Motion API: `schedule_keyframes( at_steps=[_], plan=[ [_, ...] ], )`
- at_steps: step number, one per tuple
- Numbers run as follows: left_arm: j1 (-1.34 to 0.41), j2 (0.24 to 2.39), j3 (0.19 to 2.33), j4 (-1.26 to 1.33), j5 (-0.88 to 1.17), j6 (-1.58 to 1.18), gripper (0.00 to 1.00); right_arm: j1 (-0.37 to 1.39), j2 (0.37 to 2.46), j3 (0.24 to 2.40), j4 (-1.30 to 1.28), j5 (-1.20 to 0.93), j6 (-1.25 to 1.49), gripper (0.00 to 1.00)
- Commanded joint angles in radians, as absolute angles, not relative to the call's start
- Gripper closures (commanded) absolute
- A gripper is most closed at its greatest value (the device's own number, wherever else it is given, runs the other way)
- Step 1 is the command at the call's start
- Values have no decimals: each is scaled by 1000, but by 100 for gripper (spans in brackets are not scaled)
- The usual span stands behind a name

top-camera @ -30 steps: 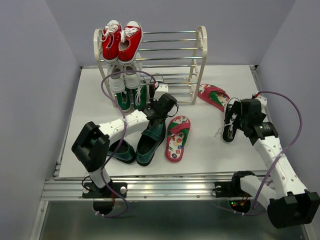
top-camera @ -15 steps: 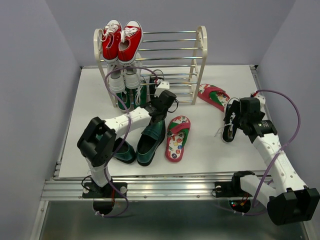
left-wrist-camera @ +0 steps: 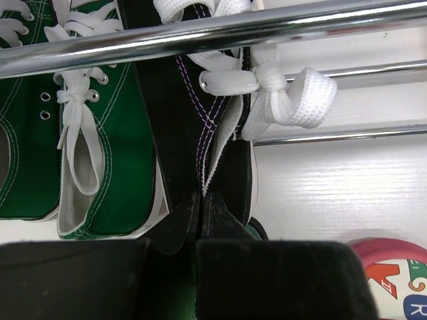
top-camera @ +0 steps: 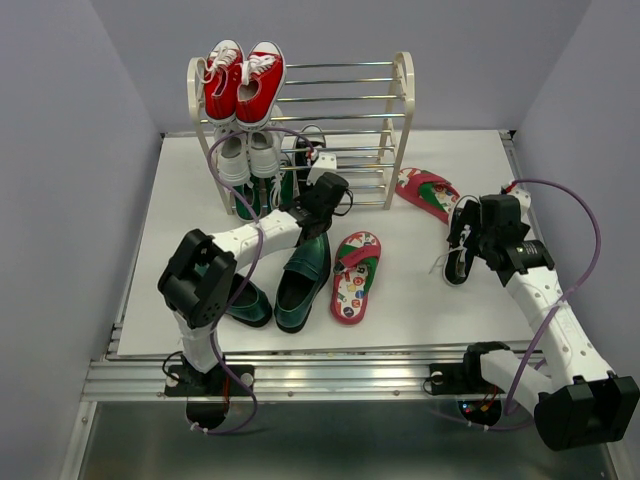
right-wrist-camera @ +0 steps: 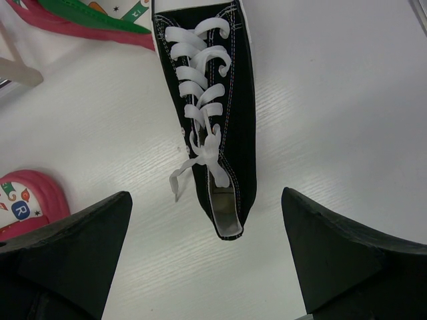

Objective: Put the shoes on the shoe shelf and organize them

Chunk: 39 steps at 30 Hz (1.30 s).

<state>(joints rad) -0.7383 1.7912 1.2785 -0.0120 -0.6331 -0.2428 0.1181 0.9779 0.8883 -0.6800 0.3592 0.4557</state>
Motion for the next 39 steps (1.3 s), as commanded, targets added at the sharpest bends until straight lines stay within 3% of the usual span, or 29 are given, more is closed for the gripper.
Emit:
schedule_keyframes(
  at_steps=[1,19,39],
  plan=[
    [-726,1772,1353,132,-699,-212,100,117,974,925,-641,376,439,0],
    [-693,1813,1330,239,-640,-144,100,117,983,923,-638,393,434,0],
    [-681,1815,1319,153,-574,-179,100,117,966,911,-637,394,434,0]
  ],
)
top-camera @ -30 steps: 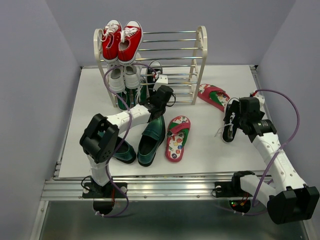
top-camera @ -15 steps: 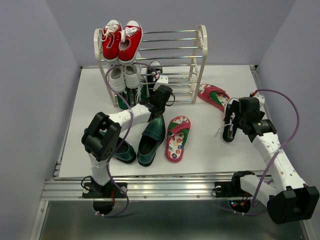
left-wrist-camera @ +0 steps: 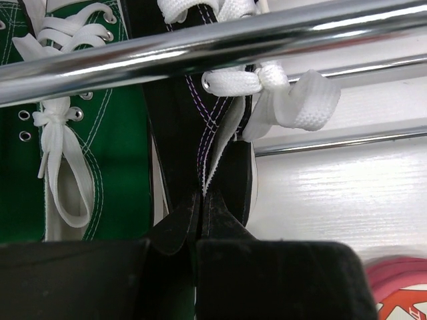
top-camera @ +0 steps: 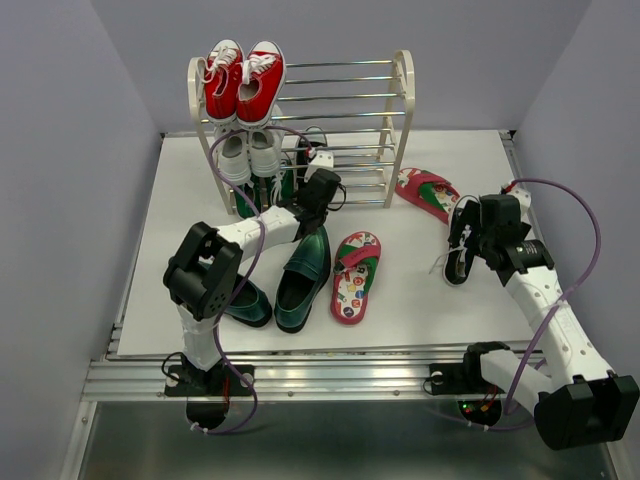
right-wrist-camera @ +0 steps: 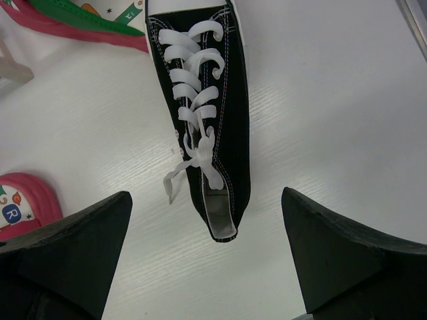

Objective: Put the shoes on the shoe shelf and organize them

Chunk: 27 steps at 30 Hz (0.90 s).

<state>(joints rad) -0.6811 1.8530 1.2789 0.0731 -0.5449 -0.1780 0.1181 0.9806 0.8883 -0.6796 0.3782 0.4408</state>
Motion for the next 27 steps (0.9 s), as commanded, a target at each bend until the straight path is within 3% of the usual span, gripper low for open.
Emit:
schedule_keyframes(
  at_steps=[1,11,15,23,27],
  plan=[
    [-681,1815,1321,152,-574,-187,100,117,966,911,-635,394,434,0],
    [-681,1839,1368,45,-607,-252,100,117,959,911,-637,397,434,0],
    [-683,1839,1378,14,-632,-301,75,117,959,910,-637,397,436,0],
    [-681,1835,1393,2,-640,-304,53,117,954,908,-638,388,436,0],
    [-681,1813,1394,-25,-630,-311,50,117,945,911,-637,384,437,0]
  ],
)
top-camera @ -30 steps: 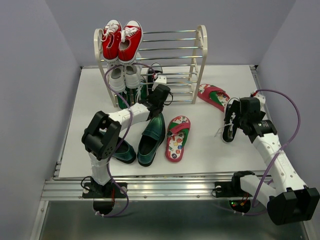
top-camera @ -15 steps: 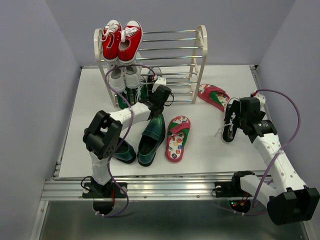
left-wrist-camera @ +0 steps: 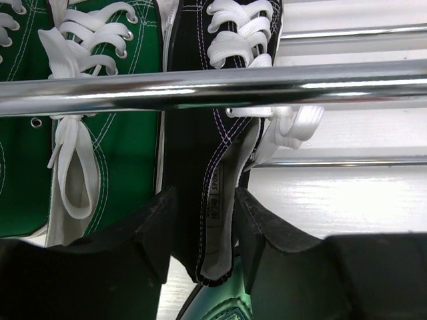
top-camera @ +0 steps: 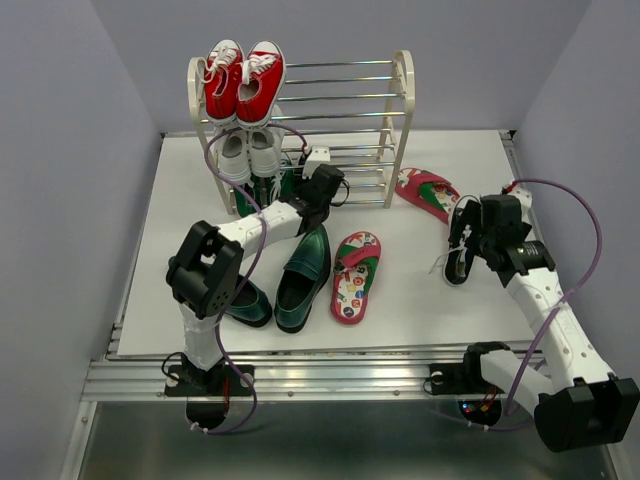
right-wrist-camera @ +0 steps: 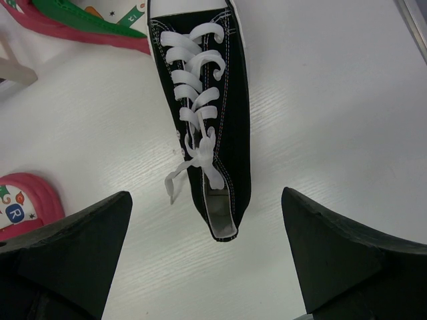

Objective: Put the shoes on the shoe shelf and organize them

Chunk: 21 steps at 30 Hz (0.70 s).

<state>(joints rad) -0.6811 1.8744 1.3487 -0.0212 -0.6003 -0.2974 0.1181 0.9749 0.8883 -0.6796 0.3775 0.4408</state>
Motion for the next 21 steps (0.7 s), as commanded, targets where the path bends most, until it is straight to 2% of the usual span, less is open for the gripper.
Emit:
schedule_keyframes(
  at_steps=[1,21],
  plan=[
    [-681,1807,1391,-25,-627,-310,47,117,943,911,-638,380,437,0],
    [-681,1847,1370,-81,-529,-382,37,117,931,899,-649,382,442,0]
  ],
)
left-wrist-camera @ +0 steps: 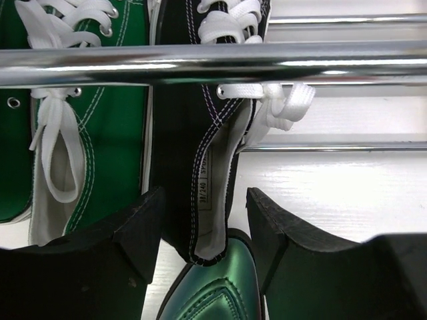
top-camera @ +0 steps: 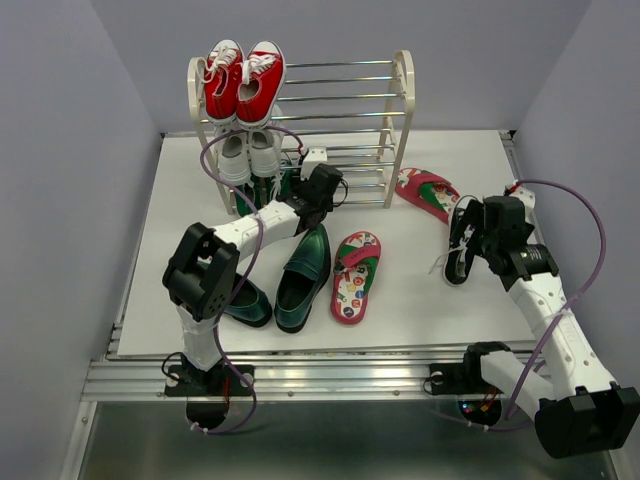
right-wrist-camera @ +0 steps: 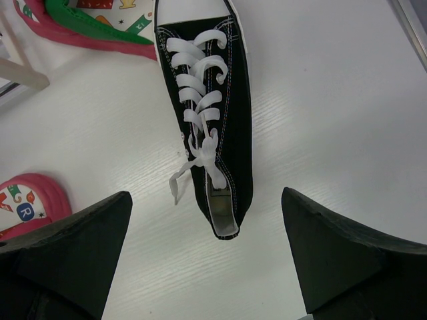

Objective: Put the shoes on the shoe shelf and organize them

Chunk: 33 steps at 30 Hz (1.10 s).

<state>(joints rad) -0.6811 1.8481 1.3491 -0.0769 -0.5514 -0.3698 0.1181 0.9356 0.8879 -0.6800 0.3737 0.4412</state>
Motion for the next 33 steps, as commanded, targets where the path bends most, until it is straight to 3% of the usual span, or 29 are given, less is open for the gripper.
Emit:
schedule_keyframes(
  at_steps=[1,6,13,33],
  plan=[
    [-681,1850,1374,-81,-519,-379,37,117,931,899,-650,383,442,0],
    [-681,1868,1394,-81,-492,-373,44,117,930,899,-649,387,443,0],
    [-681,1873,1411,-107,-509,-382,100,117,920,896,-650,391,445,0],
    [-640,1851,1416,-55,-445,-535,100,117,923,899,-649,393,439,0]
  ],
)
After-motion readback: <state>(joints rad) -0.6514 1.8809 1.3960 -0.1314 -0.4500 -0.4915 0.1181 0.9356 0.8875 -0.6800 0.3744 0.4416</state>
